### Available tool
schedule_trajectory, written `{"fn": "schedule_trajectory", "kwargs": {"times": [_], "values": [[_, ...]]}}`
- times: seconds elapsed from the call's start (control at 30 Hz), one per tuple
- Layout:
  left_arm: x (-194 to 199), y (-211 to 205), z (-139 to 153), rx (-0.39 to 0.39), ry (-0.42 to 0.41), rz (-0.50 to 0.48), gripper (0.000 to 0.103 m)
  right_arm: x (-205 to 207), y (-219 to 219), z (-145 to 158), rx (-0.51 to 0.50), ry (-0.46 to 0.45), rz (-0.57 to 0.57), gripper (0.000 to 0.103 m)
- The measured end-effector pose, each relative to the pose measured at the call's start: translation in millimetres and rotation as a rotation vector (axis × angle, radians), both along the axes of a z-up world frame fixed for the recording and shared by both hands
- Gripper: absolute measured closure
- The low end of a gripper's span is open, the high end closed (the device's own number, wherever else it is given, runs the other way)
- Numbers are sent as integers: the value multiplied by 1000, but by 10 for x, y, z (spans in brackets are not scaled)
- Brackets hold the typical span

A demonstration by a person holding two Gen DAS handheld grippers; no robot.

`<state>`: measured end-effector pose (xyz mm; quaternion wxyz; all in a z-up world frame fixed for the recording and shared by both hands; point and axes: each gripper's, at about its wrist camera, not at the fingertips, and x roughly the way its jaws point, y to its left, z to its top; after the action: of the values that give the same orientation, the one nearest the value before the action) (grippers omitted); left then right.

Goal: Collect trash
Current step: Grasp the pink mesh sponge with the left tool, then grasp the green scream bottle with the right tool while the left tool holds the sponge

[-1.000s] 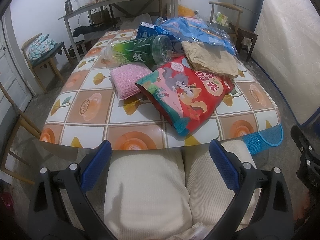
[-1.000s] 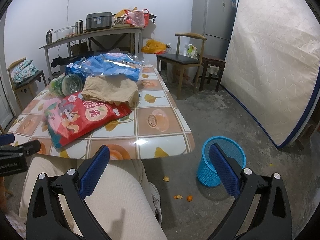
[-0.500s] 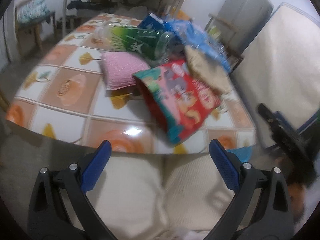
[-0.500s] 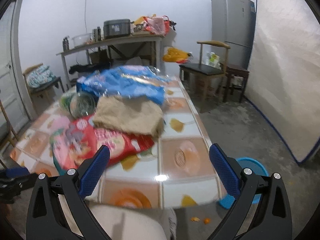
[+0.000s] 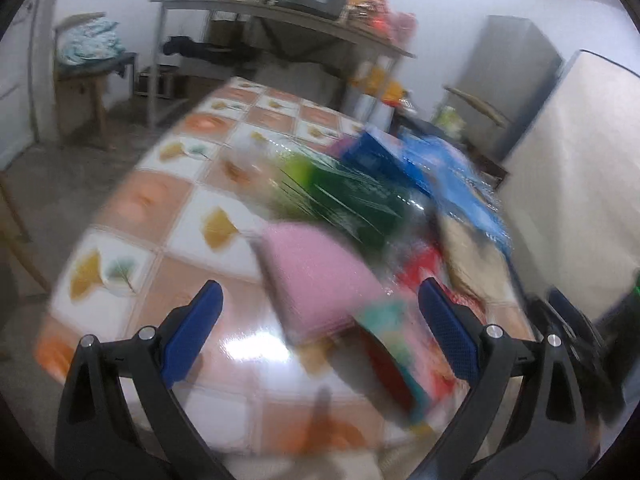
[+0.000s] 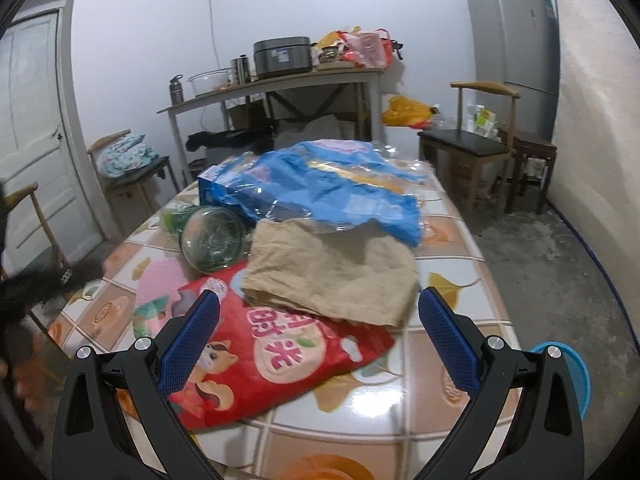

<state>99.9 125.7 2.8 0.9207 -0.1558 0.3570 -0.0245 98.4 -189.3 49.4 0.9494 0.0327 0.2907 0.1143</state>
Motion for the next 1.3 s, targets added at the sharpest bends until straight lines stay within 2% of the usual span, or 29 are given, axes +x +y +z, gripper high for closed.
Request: {"fn": "schedule_trajectory", "kwargs": {"times": [0.07, 0.17, 0.3, 0.37, 0.47, 0.6, 0.63, 0.67, 0.9, 1.1, 1.23, 1.3], "values": [[251, 15, -24, 37, 58, -11, 9, 25, 9, -17, 8, 2, 4, 6], [560, -35, -113, 38, 144, -39, 9, 40, -20, -49, 19, 10, 0, 6], [930, -199, -372, 47, 302, -81, 9, 69, -119, -111, 33, 29, -23, 6], [1006, -269, -426, 64, 323, -102, 9, 66, -182, -134, 43, 35, -37, 6], [1109, -374, -533, 146, 381, -120, 9, 76, -258, -176, 53, 43, -56, 6], [1070, -311, -530, 167, 381, -120, 10, 99, -330, -222, 69, 52, -70, 6], [1045, -257, -531, 168, 376, -116, 14, 101, -343, -229, 73, 53, -72, 6], [1029, -212, -520, 167, 375, -112, 24, 106, -361, -243, 78, 56, -74, 6], [773, 33, -474, 190, 357, -89, 26, 118, -364, -254, 92, 61, -62, 6], [422, 140, -462, 216, 362, -70, 27, 81, -369, -123, 83, 32, -36, 6], [235, 300, -466, 201, 354, -15, 28, 220, -113, 148, 78, 6, 148, 6], [153, 366, -465, 188, 342, 11, 28, 337, 191, 338, 52, 8, 310, 6]]}}
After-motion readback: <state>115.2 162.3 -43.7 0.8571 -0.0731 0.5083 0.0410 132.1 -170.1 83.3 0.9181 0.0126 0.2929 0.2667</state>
